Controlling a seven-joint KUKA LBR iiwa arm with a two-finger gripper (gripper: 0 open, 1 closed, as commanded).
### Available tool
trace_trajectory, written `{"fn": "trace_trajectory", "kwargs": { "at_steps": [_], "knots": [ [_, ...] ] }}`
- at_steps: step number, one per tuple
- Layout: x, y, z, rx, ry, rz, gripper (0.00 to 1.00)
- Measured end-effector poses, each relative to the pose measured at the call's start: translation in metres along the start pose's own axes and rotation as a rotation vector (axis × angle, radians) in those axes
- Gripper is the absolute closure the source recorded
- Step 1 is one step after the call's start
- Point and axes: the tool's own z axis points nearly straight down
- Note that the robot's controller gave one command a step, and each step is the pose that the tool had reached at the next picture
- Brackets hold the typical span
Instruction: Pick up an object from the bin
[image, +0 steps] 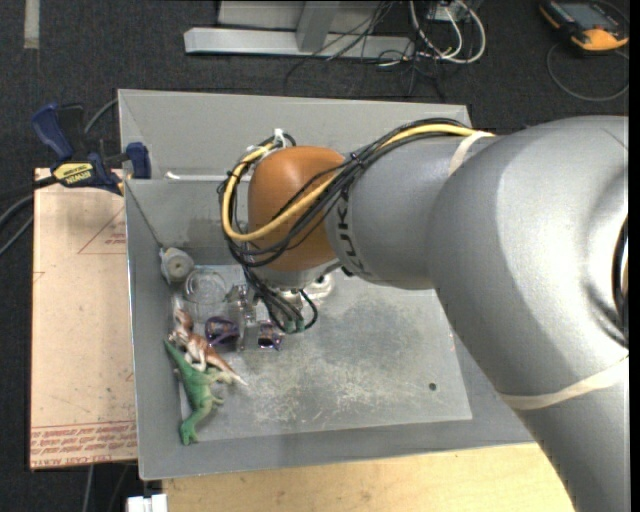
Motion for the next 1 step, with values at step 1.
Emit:
{"fn": "trace_trajectory", "kwargs": {
  "at_steps": [1],
  "knots": [
    [0.0017,-0.0143,-0.0002,-0.002,-0.002,0.007,1.0]
  ]
}}
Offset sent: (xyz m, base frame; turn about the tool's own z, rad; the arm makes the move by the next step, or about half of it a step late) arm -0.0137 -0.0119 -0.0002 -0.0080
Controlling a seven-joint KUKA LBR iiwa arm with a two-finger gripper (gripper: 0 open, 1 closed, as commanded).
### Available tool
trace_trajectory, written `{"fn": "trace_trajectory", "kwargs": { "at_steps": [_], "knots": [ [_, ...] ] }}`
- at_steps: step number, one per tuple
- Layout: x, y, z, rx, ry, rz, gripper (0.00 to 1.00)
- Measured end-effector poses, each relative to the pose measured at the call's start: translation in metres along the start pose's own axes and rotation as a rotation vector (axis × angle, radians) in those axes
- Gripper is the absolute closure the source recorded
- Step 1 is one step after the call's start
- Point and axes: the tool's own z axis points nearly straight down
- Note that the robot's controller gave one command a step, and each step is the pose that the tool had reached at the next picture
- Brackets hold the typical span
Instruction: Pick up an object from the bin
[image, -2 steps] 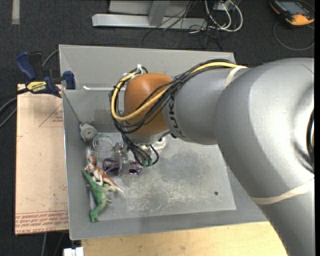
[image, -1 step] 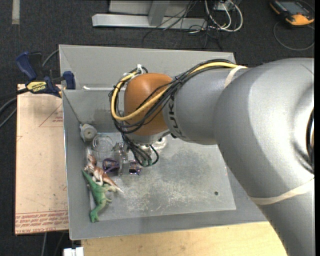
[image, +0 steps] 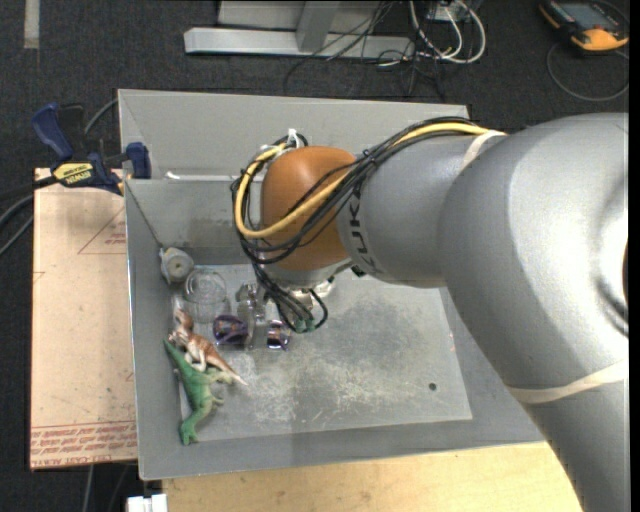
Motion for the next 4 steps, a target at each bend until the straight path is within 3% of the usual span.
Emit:
{"fn": "trace_trajectory", "kwargs": {
  "at_steps": [1,2,4],
  "knots": [
    [0.013,0.005,0.0,0.0,-0.001,-0.013,1.0],
    [0.004,-0.009,0.0,-0.002,-0.004,-0.017,1.0],
    [0.005,-0.009,0.0,-0.003,-0.006,-0.039,1.0]
  ]
}}
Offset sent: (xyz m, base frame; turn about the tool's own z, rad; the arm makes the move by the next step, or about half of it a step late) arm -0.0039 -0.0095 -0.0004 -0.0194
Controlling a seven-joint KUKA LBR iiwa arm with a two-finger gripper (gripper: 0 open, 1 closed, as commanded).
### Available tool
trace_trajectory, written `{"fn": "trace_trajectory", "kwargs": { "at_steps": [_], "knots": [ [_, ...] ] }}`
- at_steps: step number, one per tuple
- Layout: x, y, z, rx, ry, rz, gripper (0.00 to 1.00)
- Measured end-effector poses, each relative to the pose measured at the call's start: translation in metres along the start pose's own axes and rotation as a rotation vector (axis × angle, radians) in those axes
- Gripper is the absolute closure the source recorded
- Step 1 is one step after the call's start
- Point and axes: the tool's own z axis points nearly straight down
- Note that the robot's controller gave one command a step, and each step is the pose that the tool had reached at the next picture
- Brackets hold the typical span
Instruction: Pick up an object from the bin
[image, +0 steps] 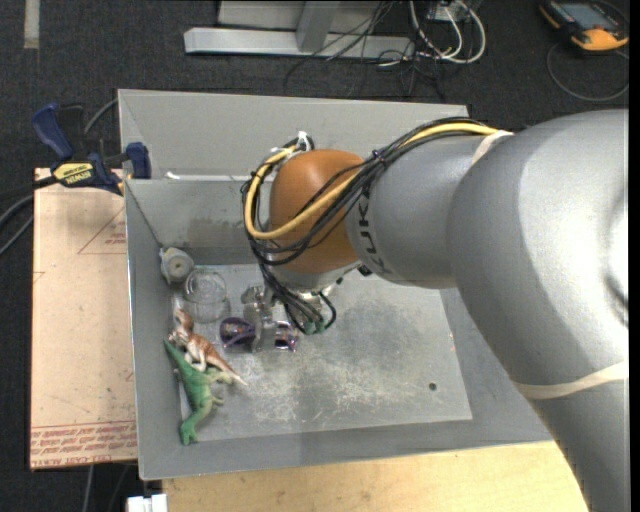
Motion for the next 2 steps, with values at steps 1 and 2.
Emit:
{"fn": "trace_trajectory", "kwargs": {
  "at_steps": [1,2],
  "knots": [
    [0.011,-0.007,0.0,-0.001,-0.002,-0.005,1.0],
    [-0.002,-0.01,0.0,-0.002,-0.003,0.0,1.0]
  ]
}}
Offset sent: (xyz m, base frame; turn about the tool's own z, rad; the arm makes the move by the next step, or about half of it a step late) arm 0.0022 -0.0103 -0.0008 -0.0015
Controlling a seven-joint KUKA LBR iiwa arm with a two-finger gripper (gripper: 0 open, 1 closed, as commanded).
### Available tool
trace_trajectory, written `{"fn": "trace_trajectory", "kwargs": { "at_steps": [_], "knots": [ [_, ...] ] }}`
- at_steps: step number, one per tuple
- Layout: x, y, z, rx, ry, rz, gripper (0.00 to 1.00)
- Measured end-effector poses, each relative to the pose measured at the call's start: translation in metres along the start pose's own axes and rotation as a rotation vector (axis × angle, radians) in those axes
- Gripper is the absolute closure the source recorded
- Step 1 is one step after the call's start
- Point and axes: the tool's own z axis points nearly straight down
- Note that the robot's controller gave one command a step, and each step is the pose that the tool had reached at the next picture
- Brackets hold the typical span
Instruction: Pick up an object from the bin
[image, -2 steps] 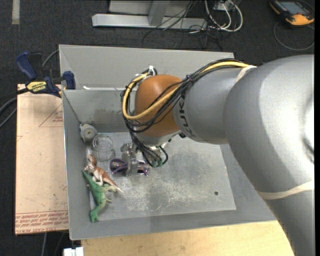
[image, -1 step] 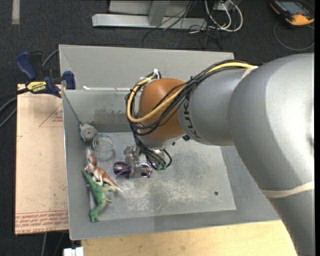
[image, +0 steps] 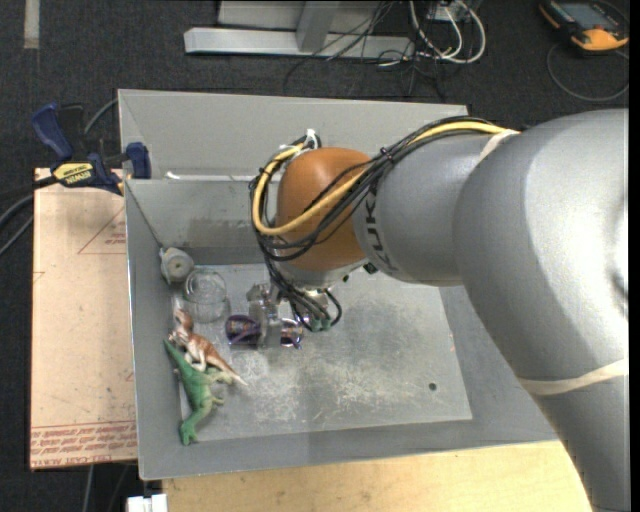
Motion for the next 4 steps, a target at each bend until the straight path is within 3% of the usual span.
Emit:
{"fn": "trace_trajectory", "kwargs": {
  "at_steps": [1,3,4],
  "knots": [
    [0.005,-0.032,-0.001,0.0,-0.001,-0.005,1.0],
    [-0.001,-0.024,0.0,-0.002,-0.004,-0.008,1.0],
    [0.028,0.021,-0.11,-0.002,-0.007,-0.323,1.0]
  ]
}}
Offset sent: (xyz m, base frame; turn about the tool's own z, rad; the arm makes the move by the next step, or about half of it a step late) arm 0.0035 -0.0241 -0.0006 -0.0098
